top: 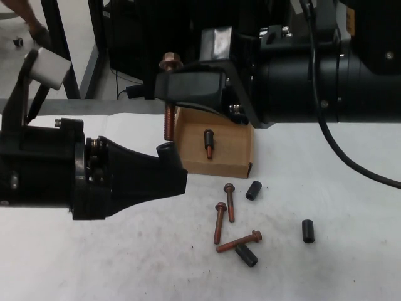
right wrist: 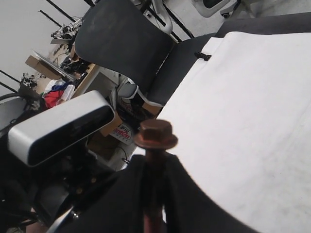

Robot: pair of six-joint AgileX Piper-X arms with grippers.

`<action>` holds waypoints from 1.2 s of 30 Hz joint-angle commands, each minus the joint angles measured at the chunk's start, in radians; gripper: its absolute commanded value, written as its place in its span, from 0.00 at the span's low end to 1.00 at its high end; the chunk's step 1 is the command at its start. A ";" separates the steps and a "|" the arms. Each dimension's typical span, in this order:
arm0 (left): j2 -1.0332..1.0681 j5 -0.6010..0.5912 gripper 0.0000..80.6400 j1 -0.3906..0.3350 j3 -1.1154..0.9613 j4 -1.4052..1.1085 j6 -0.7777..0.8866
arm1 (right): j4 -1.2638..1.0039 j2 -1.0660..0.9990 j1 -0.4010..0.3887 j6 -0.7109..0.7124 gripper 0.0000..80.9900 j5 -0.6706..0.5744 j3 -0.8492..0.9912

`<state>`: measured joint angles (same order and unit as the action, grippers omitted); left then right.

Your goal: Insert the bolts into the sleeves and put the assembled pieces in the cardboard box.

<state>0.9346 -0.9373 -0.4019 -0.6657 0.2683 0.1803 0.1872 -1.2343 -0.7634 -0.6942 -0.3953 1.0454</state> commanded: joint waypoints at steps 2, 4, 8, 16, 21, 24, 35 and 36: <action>0.003 -0.007 0.01 0.003 -0.004 -0.012 0.007 | -0.020 0.004 -0.002 -0.003 0.00 -0.014 0.005; 0.003 -0.007 0.01 0.003 -0.004 -0.012 0.007 | -0.020 0.004 -0.002 -0.003 0.00 -0.016 0.005; 0.003 -0.007 0.01 0.003 -0.004 -0.012 0.007 | -0.020 0.004 -0.002 -0.003 0.00 -0.038 0.005; 0.003 -0.007 0.01 0.003 -0.004 -0.012 0.023 | 0.077 0.004 -0.002 0.051 0.00 -0.038 0.005; 0.003 -0.007 0.01 0.003 -0.004 -0.012 0.038 | 0.086 0.004 -0.002 0.076 0.00 -0.038 0.005; 0.003 -0.011 0.01 0.003 -0.004 -0.020 0.052 | 0.086 0.004 -0.002 0.083 0.00 -0.038 0.005; 0.003 -0.059 0.01 0.003 -0.004 -0.041 0.067 | 0.084 0.004 -0.002 0.103 0.00 -0.025 0.005; 0.003 -0.059 0.01 0.003 -0.004 -0.041 0.067 | 0.084 0.004 -0.002 0.103 0.00 -0.025 0.005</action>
<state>0.9422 -0.9781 -0.4019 -0.6607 0.2690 0.2401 0.2401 -1.2343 -0.7634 -0.6083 -0.4176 1.0477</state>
